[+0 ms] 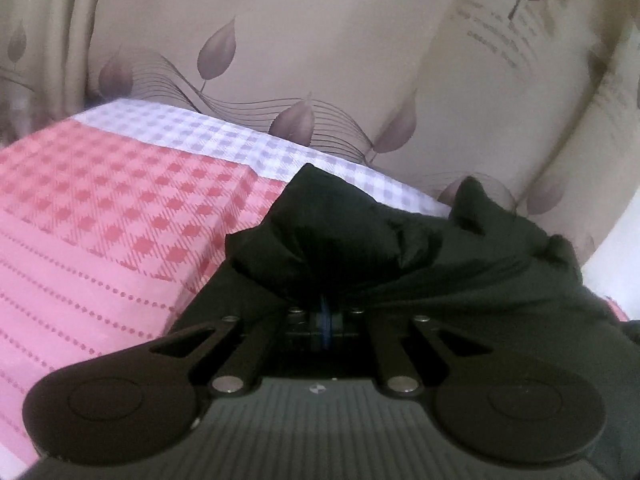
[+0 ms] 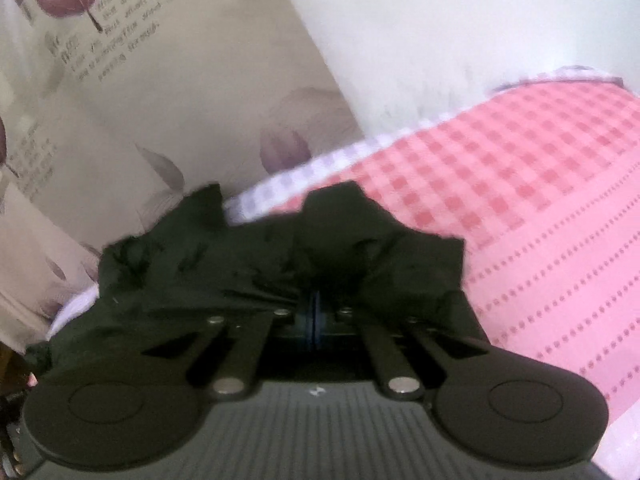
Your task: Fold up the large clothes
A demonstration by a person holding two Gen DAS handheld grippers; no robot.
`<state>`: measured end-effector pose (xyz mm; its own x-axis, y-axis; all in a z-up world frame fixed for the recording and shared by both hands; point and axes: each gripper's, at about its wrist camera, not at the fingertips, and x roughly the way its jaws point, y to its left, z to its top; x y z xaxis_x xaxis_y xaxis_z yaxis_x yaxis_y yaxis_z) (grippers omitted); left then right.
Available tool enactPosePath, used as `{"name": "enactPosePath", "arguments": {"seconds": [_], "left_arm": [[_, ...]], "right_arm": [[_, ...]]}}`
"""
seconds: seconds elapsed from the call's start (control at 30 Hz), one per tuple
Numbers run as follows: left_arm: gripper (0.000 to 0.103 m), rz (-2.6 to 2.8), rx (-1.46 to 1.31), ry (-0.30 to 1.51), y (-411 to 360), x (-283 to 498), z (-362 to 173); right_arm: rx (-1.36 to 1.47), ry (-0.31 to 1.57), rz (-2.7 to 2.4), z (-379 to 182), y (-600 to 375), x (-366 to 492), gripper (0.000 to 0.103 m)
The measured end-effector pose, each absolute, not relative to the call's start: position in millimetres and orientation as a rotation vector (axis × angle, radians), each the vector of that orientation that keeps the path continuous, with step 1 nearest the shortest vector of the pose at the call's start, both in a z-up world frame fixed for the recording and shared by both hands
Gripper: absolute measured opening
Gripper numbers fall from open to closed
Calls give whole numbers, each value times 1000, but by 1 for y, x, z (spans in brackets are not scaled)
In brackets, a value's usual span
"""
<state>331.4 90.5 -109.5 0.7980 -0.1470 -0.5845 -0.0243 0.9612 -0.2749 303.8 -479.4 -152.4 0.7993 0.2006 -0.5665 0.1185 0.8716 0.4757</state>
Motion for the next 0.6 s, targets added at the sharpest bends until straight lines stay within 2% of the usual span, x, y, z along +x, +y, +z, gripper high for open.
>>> {"name": "enactPosePath", "arguments": {"seconds": [0.13, 0.23, 0.6], "left_arm": [[11, -74, -300, 650, 93, 334, -113], [11, -89, -340, 650, 100, 335, -117], [11, -123, -441, 651, 112, 336, -122]], "right_arm": [[338, 670, 6, -151, -461, 311, 0], [306, 669, -2, -153, -456, 314, 0], [552, 593, 88, -169, -489, 302, 0]]}}
